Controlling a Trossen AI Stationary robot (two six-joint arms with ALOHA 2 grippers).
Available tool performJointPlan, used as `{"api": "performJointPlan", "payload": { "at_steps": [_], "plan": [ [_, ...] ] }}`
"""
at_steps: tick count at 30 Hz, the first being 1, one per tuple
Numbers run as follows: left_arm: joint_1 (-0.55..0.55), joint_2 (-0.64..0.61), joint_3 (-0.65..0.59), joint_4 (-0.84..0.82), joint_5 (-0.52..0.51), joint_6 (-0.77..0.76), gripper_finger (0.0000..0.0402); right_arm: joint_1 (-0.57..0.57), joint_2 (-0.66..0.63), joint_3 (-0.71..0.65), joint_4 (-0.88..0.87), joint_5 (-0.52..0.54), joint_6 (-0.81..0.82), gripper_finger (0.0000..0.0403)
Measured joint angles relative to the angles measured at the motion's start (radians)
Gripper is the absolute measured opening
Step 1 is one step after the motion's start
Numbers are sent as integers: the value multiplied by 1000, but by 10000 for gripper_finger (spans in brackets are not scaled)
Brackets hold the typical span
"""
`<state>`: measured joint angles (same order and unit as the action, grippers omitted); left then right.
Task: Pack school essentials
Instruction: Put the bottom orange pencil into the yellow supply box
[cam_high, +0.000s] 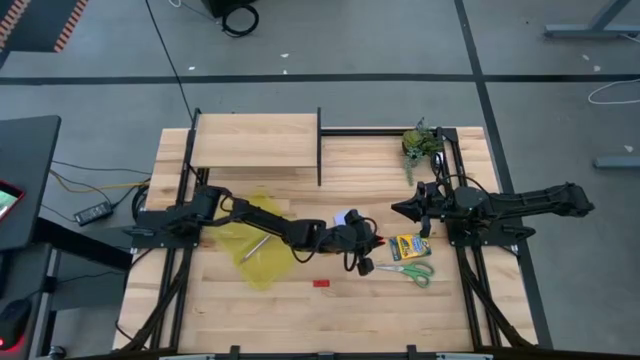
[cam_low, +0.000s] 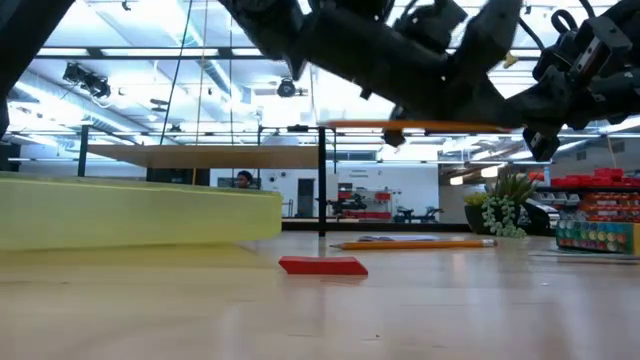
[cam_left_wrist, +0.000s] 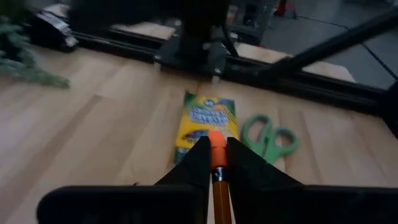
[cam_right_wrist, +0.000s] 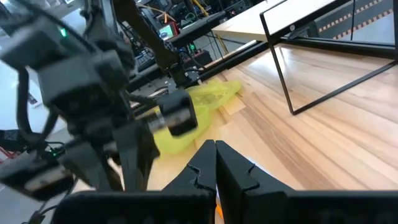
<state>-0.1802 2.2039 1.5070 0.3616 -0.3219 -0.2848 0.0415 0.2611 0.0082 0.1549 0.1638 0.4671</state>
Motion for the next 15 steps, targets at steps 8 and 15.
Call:
{"api": "performJointPlan", "payload": {
  "at_steps": [8,15],
  "plan": [
    [5,-77,0,-57,-45,3,33,0,0,0,-3,0,0,10],
    [0,-108,-5,-77,-63,21,40,0,0,0,-4,0,0,10]
  ]
}}
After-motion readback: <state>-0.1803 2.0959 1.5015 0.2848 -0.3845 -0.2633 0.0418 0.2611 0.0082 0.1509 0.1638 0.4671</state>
